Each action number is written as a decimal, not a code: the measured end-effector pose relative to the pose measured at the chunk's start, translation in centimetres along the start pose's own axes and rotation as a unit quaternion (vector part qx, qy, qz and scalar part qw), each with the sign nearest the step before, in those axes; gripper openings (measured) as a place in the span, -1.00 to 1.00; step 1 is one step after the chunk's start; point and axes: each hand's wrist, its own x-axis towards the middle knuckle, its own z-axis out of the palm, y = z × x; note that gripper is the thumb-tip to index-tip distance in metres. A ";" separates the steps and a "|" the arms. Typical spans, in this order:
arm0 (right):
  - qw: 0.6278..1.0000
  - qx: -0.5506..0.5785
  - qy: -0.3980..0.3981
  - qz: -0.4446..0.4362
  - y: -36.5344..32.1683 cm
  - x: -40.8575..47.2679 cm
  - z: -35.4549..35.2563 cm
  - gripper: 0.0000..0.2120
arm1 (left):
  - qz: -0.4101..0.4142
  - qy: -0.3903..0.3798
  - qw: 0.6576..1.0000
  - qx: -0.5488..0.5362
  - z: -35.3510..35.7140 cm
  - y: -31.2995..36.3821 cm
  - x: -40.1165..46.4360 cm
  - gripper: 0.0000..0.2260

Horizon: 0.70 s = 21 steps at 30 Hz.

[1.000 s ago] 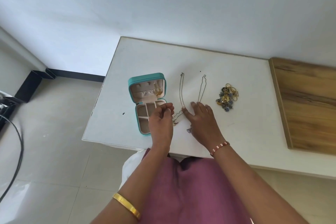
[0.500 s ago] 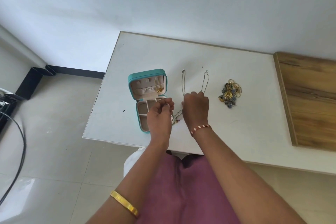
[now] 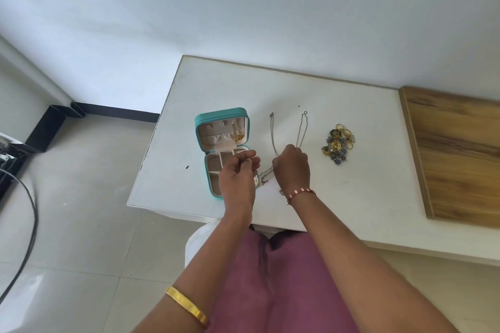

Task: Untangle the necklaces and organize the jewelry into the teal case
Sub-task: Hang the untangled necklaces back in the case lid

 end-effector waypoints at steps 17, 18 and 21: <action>0.746 0.647 -0.059 0.148 -0.5 -2.8 -5.9 -0.79 | 0.006 -0.027 1.000 -0.001 -0.5 1.9 -2.6 -0.75; 0.761 0.632 -0.057 0.136 -0.6 -3.3 -6.5 -0.83 | 0.005 -0.035 0.999 0.005 -0.5 1.9 -2.9 -0.76; 0.805 0.582 -0.064 0.094 -0.8 -4.9 -8.1 -0.87 | 0.007 -0.057 0.998 0.023 -0.5 2.1 -3.9 -0.78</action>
